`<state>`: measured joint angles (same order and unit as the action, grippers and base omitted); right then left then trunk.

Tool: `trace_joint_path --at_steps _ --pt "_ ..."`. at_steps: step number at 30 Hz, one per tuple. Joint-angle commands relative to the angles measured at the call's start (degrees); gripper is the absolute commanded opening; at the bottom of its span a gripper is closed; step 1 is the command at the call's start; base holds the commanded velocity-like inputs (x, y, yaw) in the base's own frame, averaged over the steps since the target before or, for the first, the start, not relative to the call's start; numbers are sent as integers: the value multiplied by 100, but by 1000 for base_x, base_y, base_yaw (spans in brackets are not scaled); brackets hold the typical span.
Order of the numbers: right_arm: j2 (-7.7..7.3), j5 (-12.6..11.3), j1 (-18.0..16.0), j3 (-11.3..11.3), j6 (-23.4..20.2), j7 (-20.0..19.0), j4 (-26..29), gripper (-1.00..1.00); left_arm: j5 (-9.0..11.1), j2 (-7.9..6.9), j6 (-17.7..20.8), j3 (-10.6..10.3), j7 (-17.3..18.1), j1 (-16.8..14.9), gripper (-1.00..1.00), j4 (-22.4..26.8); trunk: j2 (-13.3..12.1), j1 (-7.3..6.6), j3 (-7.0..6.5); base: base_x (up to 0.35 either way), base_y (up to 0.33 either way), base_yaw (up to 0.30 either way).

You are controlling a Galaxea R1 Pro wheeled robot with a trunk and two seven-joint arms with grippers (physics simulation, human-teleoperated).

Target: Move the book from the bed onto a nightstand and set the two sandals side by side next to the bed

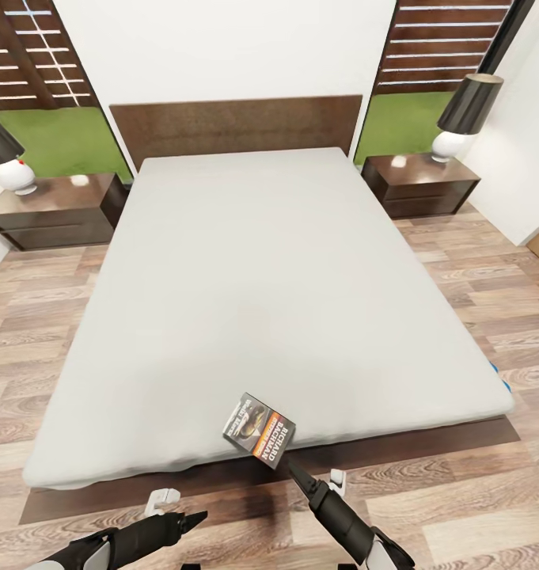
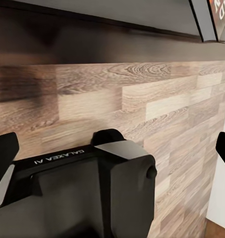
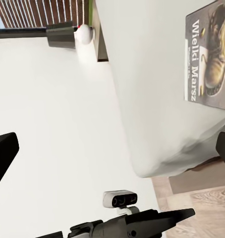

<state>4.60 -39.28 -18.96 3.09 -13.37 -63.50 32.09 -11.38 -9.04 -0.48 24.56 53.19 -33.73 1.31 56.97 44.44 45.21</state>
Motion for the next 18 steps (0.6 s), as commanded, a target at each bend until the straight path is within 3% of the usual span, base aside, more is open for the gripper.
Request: trace_joint_path --at_steps 1,18 --pt "5 -9 -2 25 -60 -22 -1 100 -57 -1 -5 48 16 -2 100 1 44 23 22 0 0 0" --pt "5 -9 -2 25 -60 -22 -1 100 -57 -1 -5 48 16 -2 100 1 726 396 327 0 0 0"
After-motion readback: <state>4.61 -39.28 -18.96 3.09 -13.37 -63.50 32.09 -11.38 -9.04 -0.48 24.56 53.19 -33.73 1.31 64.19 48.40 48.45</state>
